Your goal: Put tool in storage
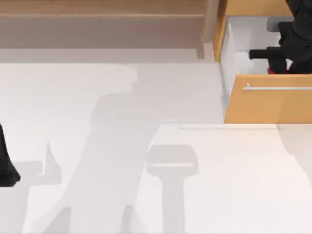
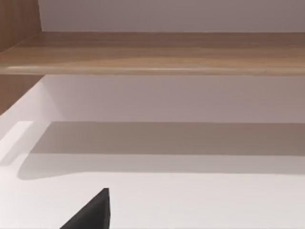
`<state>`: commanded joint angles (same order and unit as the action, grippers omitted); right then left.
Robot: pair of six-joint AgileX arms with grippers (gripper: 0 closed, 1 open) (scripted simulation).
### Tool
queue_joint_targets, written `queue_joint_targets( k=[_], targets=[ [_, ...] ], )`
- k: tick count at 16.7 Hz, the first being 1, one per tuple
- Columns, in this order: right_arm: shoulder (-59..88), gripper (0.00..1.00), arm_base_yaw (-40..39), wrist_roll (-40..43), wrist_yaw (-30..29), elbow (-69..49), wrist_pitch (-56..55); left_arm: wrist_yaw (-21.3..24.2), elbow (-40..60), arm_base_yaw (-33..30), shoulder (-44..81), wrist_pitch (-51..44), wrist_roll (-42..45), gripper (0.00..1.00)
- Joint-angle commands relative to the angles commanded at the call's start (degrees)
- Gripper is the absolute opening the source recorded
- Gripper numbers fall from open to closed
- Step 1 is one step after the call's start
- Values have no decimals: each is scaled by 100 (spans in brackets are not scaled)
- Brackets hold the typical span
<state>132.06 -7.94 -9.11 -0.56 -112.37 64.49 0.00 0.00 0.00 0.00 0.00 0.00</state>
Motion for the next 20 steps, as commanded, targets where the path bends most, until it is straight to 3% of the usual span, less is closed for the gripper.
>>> queue_joint_targets(
  k=[6,14,20],
  targets=[
    [-83,0,19,-61,-24,-78,-46,0,0,0,0,0,0,100],
    [-811,0,-19,-763,-143,-520,128,0,0,0,0,0,0,100],
    [-112,0,27,-250,-29,-79,-158,0,0,0,0,0,0,100]
  ],
)
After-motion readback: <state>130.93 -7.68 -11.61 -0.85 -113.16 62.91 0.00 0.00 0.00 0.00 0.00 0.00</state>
